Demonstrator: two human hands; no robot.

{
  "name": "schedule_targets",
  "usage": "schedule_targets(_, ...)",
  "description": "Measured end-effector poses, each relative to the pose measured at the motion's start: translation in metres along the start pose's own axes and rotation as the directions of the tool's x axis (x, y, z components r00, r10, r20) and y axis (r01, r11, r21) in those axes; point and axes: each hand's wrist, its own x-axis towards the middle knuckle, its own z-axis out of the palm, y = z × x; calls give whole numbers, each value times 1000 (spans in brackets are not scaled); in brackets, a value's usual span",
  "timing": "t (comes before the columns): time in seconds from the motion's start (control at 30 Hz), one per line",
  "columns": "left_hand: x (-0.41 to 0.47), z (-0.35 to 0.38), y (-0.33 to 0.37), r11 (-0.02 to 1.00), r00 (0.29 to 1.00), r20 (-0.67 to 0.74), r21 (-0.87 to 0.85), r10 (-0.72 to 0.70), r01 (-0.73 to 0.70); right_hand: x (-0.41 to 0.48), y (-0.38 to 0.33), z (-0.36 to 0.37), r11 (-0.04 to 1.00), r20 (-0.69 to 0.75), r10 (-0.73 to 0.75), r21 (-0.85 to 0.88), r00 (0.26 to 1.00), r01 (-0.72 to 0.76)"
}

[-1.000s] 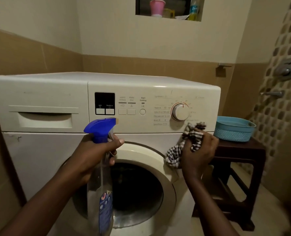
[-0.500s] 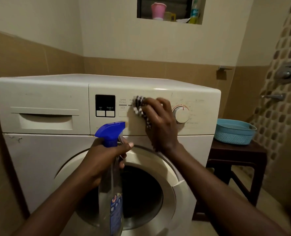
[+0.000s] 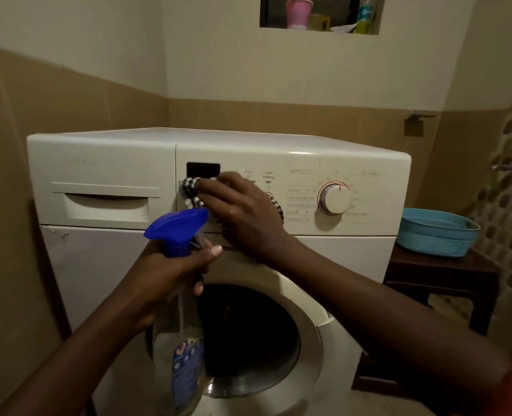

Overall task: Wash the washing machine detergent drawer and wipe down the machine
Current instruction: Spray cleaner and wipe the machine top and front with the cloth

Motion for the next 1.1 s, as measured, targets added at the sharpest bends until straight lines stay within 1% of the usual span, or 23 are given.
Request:
schedule_targets(0.03, -1, 2, 0, 1000, 1000, 8, 1, 3, -3, -8, -1, -1, 1000, 6, 25, -4, 1000, -25)
schedule_targets(0.1, -3, 8, -1, 1000, 999, 32, 11, 4, -4, -28, 2, -6, 992, -37, 128, -10, 991, -128)
schedule_targets(0.2, -3, 6, -3, 1000, 999, 41, -19, 8, -7, -74, 15, -17, 947, -136, 318, 6, 938, -321)
schedule_targets(0.3, 0, 0, -3, 999, 999, 46, -47, 6, -4, -130, 21, -31, 903, -118, 429, 38, 895, -428)
schedule_targets(0.33, 0, 1, -3, 999, 998, 57, -44, 7, -4, -145, 24, -36, 879, -133, 476, 39, 869, -476)
schedule_targets(0.37, -1, 1, -4, 999, 998, 63, -36, 6, -4, -157, 29, -40, 839, -174, 540, 33, 824, -543)
schedule_targets(0.4, -2, 3, -5, 1000, 998, 61, -25, 4, -3, -165, 34, -43, 774, -231, 621, 34, 749, -632)
schedule_targets(0.47, -2, 3, -8, 1000, 1000, 21, 3, -4, 4, -167, 40, -47, 599, -344, 771, 105, 536, -794)
schedule_targets(0.5, -1, 1, -10, 1000, 1000, -6, 15, -9, 9, -163, 37, -46, 534, -380, 807, 141, 452, -834)
schedule_targets(0.53, 1, -1, -12, 1000, 999, -29, 18, -14, 14, -157, 31, -43, 521, -384, 815, 158, 434, -839)
schedule_targets(0.57, 2, -2, -13, 1000, 999, -44, 12, -20, 21, -151, 22, -38, 559, -344, 805, 166, 484, -812)
schedule_targets(0.6, 3, -2, -14, 1000, 998, -53, -1, -25, 25, -145, 12, -31, 634, -277, 765, 171, 581, -754)
schedule_targets(0.63, 4, -2, -14, 999, 998, -60, -17, -29, 28, -138, 1, -26, 720, -207, 693, 173, 690, -672)
schedule_targets(0.67, 4, -1, -14, 999, 997, -70, -34, -34, 32, -129, -6, -21, 794, -161, 607, 165, 778, -585)
schedule_targets(0.7, 4, -1, -15, 998, 995, -89, -55, -41, 36, -118, -9, -17, 844, -136, 533, 156, 835, -513)
schedule_targets(0.73, 3, -1, -14, 996, 992, -117, -77, -49, 41, -106, -10, -14, 875, -127, 479, 148, 869, -461)
schedule_targets(0.83, 5, -8, -12, 992, 980, -190, -119, -55, 32, -69, -16, -9, 932, -114, 352, 137, 929, -336)
schedule_targets(0.93, 2, -8, -12, 992, 975, -219, -128, -41, 13, -40, -25, 0, 973, -29, 212, 103, 977, -208)
schedule_targets(1.0, 0, -6, -13, 994, 972, -235, -111, -17, -10, -25, -31, 9, 986, 48, 126, 104, 991, -130)
schedule_targets(1.1, -1, -5, -8, 993, 970, -241, -112, 6, -34, -11, -34, 11, 988, 131, 48, 140, 990, -66)
